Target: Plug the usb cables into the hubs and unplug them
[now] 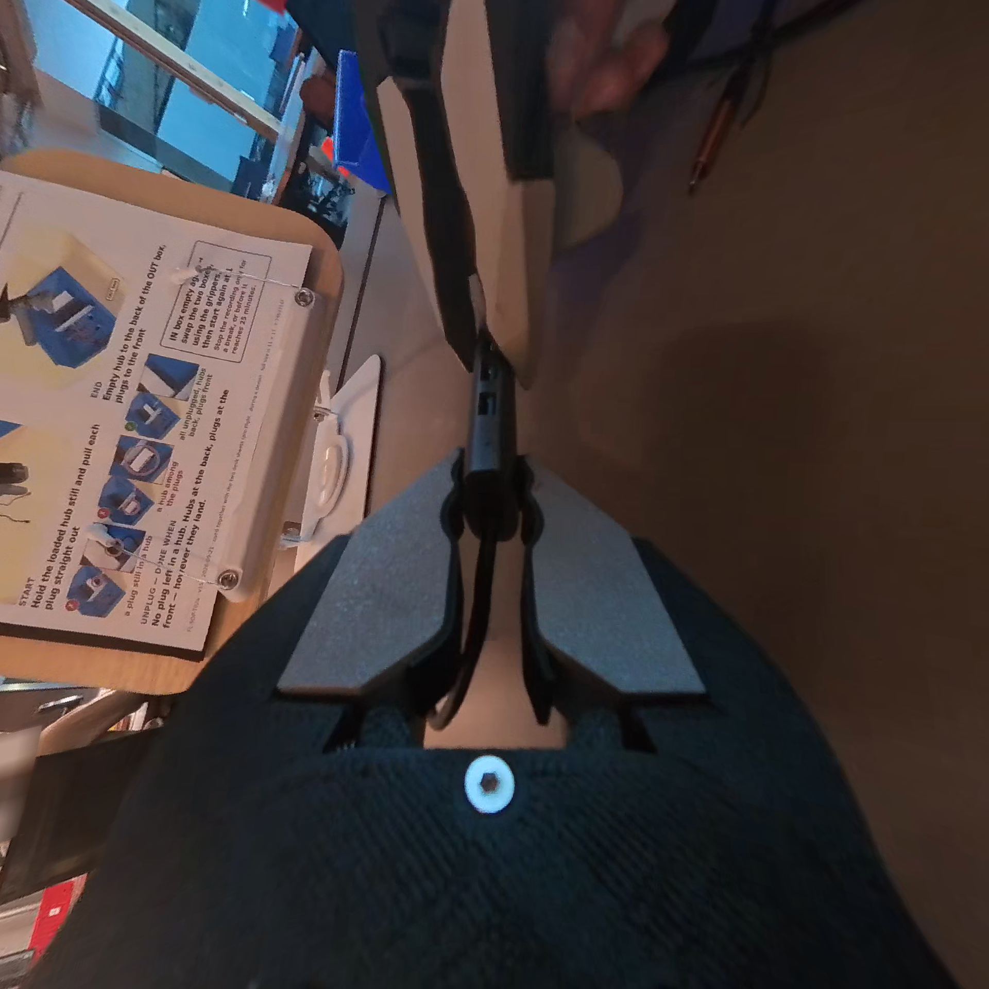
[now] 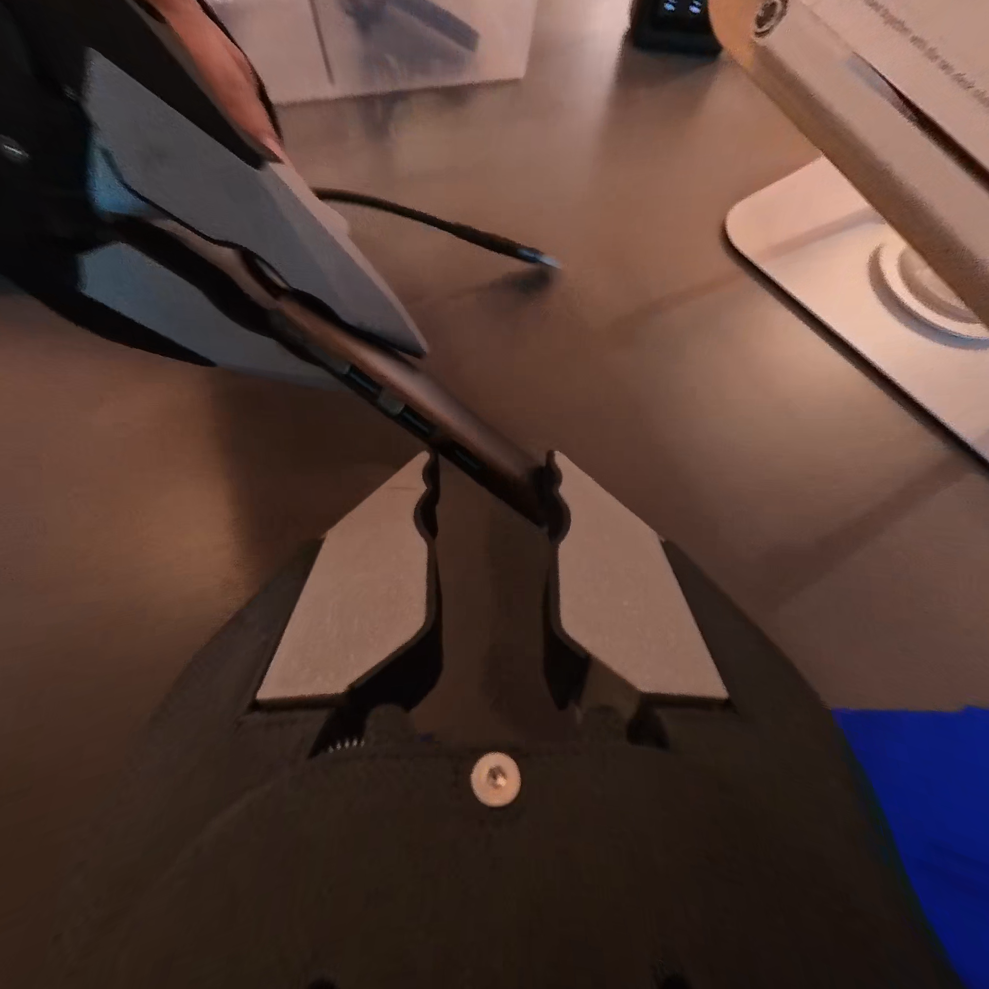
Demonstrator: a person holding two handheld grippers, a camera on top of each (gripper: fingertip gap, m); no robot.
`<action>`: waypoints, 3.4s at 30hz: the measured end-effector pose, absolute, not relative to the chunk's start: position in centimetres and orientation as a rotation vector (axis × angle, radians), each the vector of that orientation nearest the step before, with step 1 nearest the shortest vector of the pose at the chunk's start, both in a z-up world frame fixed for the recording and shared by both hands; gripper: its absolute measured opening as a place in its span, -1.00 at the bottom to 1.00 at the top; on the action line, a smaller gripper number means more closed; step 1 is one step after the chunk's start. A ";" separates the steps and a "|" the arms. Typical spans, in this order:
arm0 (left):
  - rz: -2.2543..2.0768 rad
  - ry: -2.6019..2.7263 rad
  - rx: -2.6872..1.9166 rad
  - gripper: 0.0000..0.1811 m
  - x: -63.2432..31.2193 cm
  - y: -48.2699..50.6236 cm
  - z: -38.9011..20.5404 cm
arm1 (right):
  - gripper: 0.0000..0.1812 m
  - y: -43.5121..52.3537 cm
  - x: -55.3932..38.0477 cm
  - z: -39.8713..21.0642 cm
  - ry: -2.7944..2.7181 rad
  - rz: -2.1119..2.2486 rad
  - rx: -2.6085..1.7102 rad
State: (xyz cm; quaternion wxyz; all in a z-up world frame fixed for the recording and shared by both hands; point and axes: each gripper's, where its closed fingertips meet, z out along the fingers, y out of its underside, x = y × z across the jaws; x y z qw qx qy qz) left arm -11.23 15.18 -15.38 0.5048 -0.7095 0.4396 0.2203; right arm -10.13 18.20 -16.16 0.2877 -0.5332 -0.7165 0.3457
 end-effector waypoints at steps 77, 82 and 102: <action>0.439 0.969 -1.609 -0.84 -10.8 14.4 -13.2 | -0.39 15.7 -10.6 -15.3 -1.927 0.912 -1.221; 0.477 0.982 -1.599 -0.85 -10.9 14.4 -13.2 | -0.34 15.5 -10.6 -15.3 -1.934 0.898 -1.202; 0.510 0.994 -1.595 -0.83 -11.0 14.6 -13.5 | -0.27 15.3 -10.6 -15.4 -1.941 0.901 -1.209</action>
